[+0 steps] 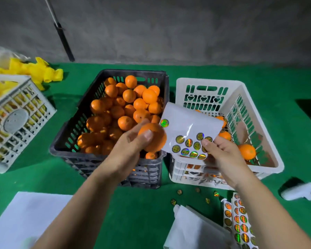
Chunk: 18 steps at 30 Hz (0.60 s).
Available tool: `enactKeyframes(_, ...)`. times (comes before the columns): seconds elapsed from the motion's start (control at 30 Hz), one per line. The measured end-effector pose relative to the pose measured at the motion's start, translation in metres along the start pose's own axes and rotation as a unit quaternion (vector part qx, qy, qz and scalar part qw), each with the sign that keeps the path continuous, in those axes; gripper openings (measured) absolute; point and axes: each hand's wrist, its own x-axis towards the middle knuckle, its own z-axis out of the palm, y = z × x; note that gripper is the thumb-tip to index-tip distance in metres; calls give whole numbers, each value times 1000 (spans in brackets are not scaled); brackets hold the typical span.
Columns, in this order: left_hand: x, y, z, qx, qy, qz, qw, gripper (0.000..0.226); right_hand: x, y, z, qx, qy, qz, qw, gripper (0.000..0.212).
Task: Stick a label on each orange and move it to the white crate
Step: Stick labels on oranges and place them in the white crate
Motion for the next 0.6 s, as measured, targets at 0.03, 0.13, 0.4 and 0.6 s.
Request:
enactKeyframes(0.03,-9,-5,9,-11,-8,15,1000,117,-4,-1,2,21,-3,5,1000,58)
enactKeyframes(0.13,-29,-18,36,-90,40,61,993,82,-22,-7,9,64,-16,-11,998,46)
enactKeyframes(0.4,-60,-26,41,-88,90,101,987,53,-83,-24,40,-311,207,-244,895,55)
enactKeyframes(0.6,-87,-13,45,-39,-39,129,990,64,-92,-53,55,-339,21,-358,870,29)
